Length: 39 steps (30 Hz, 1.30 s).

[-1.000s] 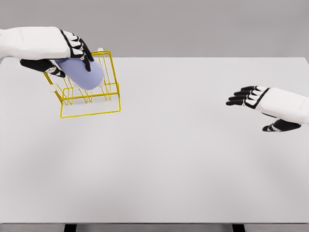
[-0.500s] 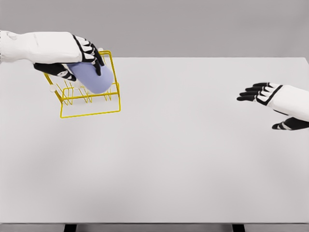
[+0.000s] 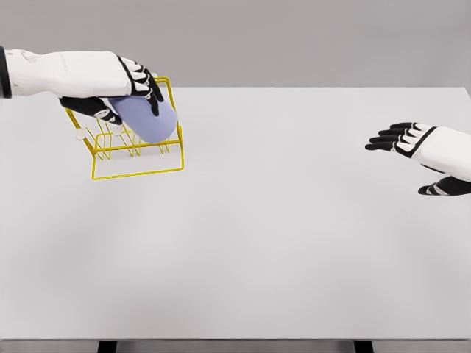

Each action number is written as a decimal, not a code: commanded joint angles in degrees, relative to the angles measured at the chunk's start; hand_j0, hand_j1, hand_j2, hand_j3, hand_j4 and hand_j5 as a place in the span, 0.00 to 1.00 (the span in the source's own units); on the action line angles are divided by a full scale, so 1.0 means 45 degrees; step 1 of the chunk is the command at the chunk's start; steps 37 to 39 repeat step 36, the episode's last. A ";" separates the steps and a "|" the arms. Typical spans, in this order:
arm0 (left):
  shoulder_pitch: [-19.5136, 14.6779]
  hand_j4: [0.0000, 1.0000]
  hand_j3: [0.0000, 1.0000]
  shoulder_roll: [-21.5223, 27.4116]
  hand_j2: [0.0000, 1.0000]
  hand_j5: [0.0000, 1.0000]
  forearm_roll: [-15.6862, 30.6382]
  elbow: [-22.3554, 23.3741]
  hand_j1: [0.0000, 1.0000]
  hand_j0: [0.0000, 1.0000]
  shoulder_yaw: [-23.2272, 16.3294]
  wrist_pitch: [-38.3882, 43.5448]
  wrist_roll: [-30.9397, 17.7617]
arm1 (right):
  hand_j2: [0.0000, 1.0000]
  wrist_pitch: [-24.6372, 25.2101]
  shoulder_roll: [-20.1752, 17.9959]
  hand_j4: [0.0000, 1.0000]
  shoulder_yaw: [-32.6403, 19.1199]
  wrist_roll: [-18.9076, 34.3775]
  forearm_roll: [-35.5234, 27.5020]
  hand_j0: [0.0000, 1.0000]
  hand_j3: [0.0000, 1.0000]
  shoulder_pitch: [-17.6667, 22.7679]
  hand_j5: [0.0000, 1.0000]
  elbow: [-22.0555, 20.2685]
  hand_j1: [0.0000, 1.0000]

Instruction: Place the cup on the cup holder with both arms

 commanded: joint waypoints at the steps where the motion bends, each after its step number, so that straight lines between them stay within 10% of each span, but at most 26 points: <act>1: 0.0000 0.58 0.58 -0.0127 0.58 0.58 -0.0028 0.0132 0.58 0.58 0.0014 0.0040 0.0006 | 1.00 0.0038 0.0013 1.00 -0.0016 -0.0006 -0.0080 1.00 1.00 0.0000 1.00 -0.0004 1.00; 4: 0.0000 0.88 0.88 -0.0146 0.88 0.88 -0.0223 0.0152 0.88 0.88 0.0014 0.0040 0.0006 | 1.00 0.0038 0.0072 1.00 -0.0055 -0.0006 -0.0080 1.00 1.00 -0.0020 1.00 -0.0004 1.00; 16: 0.0039 0.99 0.99 0.0575 0.99 0.99 0.0069 -0.1273 0.99 0.99 0.0248 0.0040 0.0006 | 1.00 0.0038 -0.0104 1.00 0.0062 -0.0006 -0.0080 1.00 1.00 0.0234 1.00 -0.0004 1.00; 21: 0.0195 1.00 1.00 0.2061 1.00 1.00 0.3759 -0.2582 1.00 1.00 0.0366 0.0040 0.0006 | 1.00 0.0038 -0.0104 1.00 0.0043 -0.0006 -0.0080 1.00 1.00 0.0332 1.00 -0.0004 1.00; 27: 0.3161 1.00 1.00 0.2803 1.00 1.00 0.8193 -0.3305 1.00 1.00 0.0366 0.0040 0.0006 | 1.00 0.0038 -0.0104 1.00 0.0004 -0.0006 -0.0080 1.00 1.00 0.0332 1.00 -0.0004 1.00; 32: 0.4902 1.00 1.00 0.2920 1.00 1.00 0.8312 -0.3324 1.00 1.00 0.0424 0.0040 0.0006 | 1.00 0.0038 -0.0162 1.00 0.0004 -0.0006 -0.0080 1.00 1.00 0.0332 1.00 -0.0004 1.00; 39: 0.5351 1.00 1.00 0.2881 1.00 1.00 0.8195 -0.3305 1.00 1.00 0.0424 0.0040 0.0006 | 1.00 0.0038 -0.0104 1.00 0.0004 -0.0006 -0.0080 1.00 1.00 0.0332 1.00 -0.0004 1.00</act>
